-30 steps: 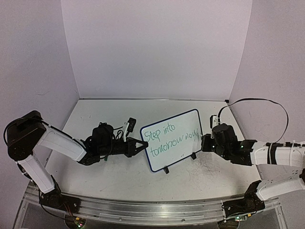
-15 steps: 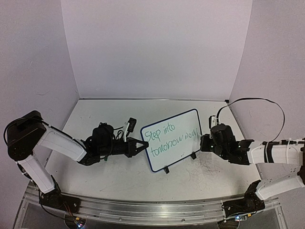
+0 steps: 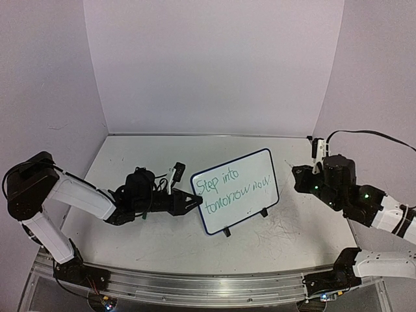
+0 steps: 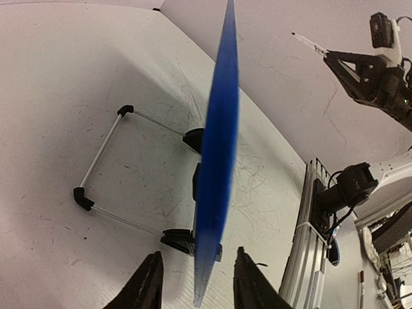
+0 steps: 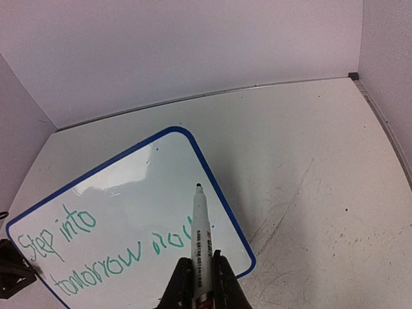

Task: Write a sentence on the whiteboard
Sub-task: Place the whiteboard at the center of the board, then pick up the pen cap from the center of the board.

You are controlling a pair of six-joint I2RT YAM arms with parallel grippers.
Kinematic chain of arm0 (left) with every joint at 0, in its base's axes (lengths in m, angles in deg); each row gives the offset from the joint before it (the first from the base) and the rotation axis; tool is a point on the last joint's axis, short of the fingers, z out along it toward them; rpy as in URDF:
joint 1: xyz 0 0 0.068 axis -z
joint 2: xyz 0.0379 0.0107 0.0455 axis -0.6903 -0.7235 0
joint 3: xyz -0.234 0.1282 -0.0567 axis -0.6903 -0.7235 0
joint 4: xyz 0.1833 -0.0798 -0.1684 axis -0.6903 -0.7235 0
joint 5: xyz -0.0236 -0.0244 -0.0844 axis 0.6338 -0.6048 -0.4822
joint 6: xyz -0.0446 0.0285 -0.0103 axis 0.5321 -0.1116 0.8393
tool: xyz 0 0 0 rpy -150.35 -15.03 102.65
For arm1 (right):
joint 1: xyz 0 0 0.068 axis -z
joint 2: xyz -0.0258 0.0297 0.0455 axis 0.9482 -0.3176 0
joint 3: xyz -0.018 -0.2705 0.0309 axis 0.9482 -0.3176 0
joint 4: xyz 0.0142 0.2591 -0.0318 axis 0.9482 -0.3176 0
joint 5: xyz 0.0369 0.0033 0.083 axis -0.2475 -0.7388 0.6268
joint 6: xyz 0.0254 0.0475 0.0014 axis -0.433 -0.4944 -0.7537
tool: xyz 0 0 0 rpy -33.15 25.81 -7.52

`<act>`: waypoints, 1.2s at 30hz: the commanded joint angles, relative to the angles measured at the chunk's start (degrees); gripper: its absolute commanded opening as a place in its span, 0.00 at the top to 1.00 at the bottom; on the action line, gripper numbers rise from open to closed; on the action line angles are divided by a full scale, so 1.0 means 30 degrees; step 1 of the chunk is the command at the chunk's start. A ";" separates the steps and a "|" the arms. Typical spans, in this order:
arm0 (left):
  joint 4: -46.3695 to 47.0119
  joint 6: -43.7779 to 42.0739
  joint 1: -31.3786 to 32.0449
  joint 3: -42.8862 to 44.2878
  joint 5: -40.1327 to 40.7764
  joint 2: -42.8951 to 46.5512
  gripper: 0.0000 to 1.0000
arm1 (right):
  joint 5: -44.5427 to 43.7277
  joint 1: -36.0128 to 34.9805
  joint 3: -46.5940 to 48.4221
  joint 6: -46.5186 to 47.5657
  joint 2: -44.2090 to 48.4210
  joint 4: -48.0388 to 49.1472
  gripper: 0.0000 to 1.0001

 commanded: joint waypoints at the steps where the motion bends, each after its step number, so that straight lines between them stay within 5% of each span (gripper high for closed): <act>1: -0.0855 0.0331 0.0023 -0.0735 0.0802 0.2940 0.54 | 0.0523 0.0097 0.1339 0.1066 -0.0663 -0.0743 1.00; 6: -0.4434 0.1284 -0.0074 -0.2106 0.1749 0.6418 0.30 | 0.1031 0.0107 0.1635 0.1179 -0.0510 -0.0067 1.00; 14: -1.4955 0.4760 -0.0386 -0.2014 0.7145 1.0983 0.27 | 0.1796 0.0094 0.1192 0.1036 0.0147 0.0697 1.00; 18: -1.8824 0.5112 -0.1555 -0.0675 0.7899 0.9529 0.24 | 0.2890 0.0097 0.1068 0.1109 0.0066 0.1248 1.00; 36: -2.0841 0.2396 -0.2001 0.3507 1.0608 0.1086 0.47 | 0.4205 0.0093 0.0030 0.1070 0.1139 0.1443 1.00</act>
